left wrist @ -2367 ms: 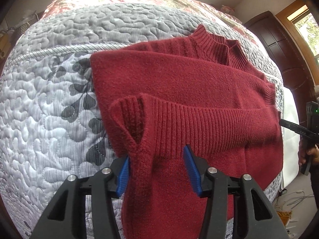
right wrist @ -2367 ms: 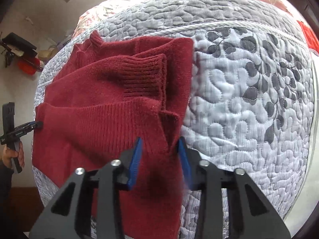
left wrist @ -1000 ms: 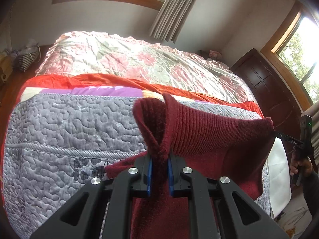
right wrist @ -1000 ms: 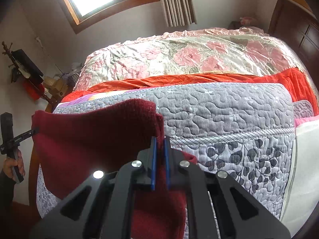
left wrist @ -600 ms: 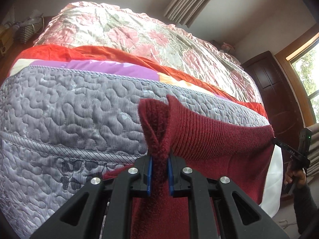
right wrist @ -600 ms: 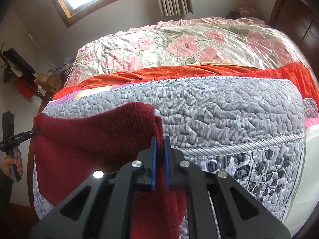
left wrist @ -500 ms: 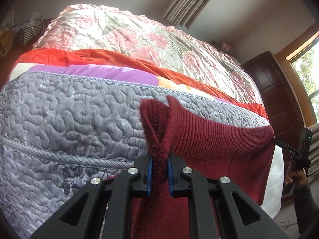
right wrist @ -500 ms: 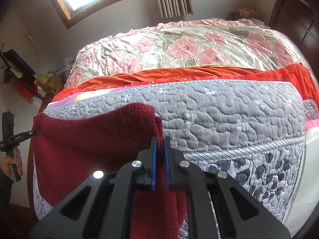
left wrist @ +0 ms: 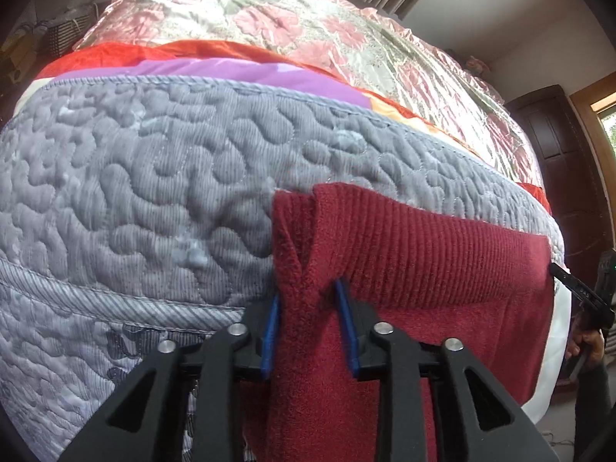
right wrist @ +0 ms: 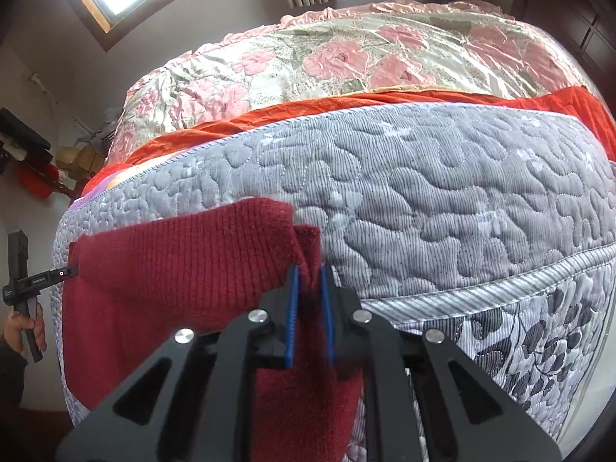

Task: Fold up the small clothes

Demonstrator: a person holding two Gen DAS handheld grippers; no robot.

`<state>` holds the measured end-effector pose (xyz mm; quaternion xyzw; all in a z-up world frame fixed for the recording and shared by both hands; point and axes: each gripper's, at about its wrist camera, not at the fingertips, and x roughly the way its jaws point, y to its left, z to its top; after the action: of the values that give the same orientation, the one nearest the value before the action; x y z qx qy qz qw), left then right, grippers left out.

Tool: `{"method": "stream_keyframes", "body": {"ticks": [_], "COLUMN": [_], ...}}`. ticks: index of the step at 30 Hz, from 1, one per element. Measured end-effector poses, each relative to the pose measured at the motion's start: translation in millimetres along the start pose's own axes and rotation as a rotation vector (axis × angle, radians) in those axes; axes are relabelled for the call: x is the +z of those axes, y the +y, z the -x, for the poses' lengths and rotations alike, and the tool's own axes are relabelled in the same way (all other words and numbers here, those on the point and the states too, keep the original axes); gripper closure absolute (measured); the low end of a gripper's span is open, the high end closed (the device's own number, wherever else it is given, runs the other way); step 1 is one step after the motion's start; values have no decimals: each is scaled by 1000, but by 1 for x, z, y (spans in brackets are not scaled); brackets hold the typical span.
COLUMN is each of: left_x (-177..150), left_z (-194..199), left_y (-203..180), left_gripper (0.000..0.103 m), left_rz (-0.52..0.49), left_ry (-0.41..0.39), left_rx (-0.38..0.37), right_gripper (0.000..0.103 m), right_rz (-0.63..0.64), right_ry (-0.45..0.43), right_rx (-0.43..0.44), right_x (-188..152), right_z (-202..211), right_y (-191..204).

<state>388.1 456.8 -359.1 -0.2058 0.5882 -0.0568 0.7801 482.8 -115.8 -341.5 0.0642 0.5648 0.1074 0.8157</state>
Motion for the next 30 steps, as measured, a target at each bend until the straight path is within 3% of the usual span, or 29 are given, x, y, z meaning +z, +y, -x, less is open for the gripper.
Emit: {"method": "stream_keyframes", "body": {"ticks": [1, 5, 8, 11, 14, 15, 17, 19, 21, 25, 28, 30], "left_x": [-1, -12, -30, -49, -57, -59, -62, -66, -76, -130, -177, -198], "left_z": [3, 41, 70, 61, 29, 17, 5, 19, 46, 84, 75, 54], "left_y": [1, -3, -22, -45, -46, -38, -24, -24, -36, -54, -47, -35], "left_gripper": [61, 56, 46, 46, 46, 47, 53, 50, 44, 39, 39, 41], "left_rz": [9, 16, -23, -86, -73, -49, -2, 16, -25, -90, -53, -22], "left_ry": [-7, -125, -212, -175, -105, -81, -48, -68, -109, -114, -39, 29], "left_rx": [11, 117, 17, -85, -59, -37, -41, -54, -77, -137, -145, -112], "right_gripper": [81, 80, 80, 80, 84, 90, 93, 80, 76, 76, 76, 78], "right_rz": [-3, -9, 4, -12, -32, -34, -32, -21, 19, 35, -1, -34], "right_ry": [-4, -98, -137, -87, -28, -18, -23, -49, -80, -57, 17, 77], "right_rx": [-9, -32, 21, 65, 28, 18, 18, 40, 56, 60, 51, 32], "right_x": [-2, -15, -27, -41, -52, -55, -58, -63, -77, -132, -174, -193], "right_z": [-2, 27, 46, 34, 7, 1, 4, 24, 52, 83, 75, 59], "right_y": [-1, 4, 17, 22, 9, 3, -1, 6, 16, 19, 10, -1]}}
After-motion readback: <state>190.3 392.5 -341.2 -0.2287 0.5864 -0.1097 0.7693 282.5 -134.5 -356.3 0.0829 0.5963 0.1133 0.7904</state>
